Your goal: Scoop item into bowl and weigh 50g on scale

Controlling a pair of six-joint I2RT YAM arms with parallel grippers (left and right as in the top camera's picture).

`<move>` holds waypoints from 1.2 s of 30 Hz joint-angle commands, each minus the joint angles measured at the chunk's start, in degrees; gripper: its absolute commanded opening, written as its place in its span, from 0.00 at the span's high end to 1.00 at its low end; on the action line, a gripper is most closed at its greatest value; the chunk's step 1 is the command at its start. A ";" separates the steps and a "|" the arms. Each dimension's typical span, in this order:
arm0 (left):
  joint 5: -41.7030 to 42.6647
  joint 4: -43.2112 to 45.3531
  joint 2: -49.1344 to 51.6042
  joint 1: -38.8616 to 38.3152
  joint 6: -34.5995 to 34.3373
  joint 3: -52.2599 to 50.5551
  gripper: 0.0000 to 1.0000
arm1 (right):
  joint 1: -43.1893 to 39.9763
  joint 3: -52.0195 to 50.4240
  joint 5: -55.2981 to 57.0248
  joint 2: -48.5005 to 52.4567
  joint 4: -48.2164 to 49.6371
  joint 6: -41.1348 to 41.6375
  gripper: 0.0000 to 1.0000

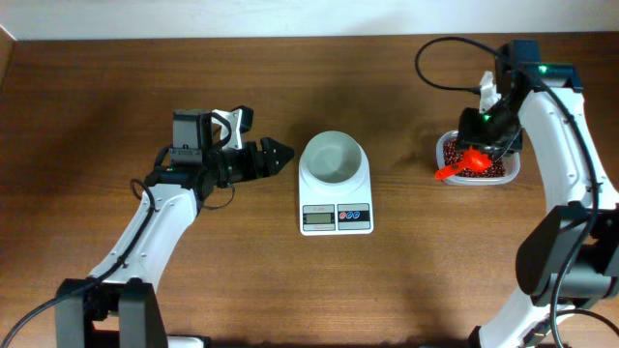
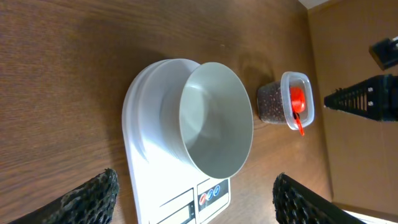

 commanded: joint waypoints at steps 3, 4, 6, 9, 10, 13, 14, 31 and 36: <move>-1.77 -0.09 -0.76 0.04 0.94 0.59 0.18 | 6.12 -0.42 -1.75 0.52 -1.88 -0.04 0.45; -2.36 -0.24 -0.76 0.04 0.94 0.59 0.18 | 7.32 -0.42 -1.73 0.52 -2.34 -0.07 0.44; -3.19 -0.48 -0.76 0.04 0.94 0.59 0.18 | 9.73 -0.42 -1.66 0.52 -2.99 -1.16 0.41; -3.19 -0.50 -0.76 0.04 0.94 0.59 0.13 | 12.87 -0.42 2.10 0.52 -3.80 -1.09 0.36; -3.19 -0.50 -0.76 0.04 0.94 0.59 0.13 | 13.92 -0.42 3.13 0.52 -4.07 -1.09 0.35; -3.19 -0.50 -0.76 0.04 0.94 0.59 0.12 | 16.83 -0.66 4.70 0.52 -4.98 -0.74 0.29; -3.19 -0.48 -0.76 0.04 0.94 0.59 0.12 | 17.68 -0.72 6.05 0.52 -5.11 0.74 0.28; -6.58 -2.25 -0.76 0.04 0.94 0.59 0.01 | 21.18 -6.29 19.19 0.57 -4.20 9.53 0.22; -6.58 -2.45 -0.76 0.04 0.94 0.59 0.01 | 21.16 -11.89 22.51 0.57 -0.44 9.53 0.22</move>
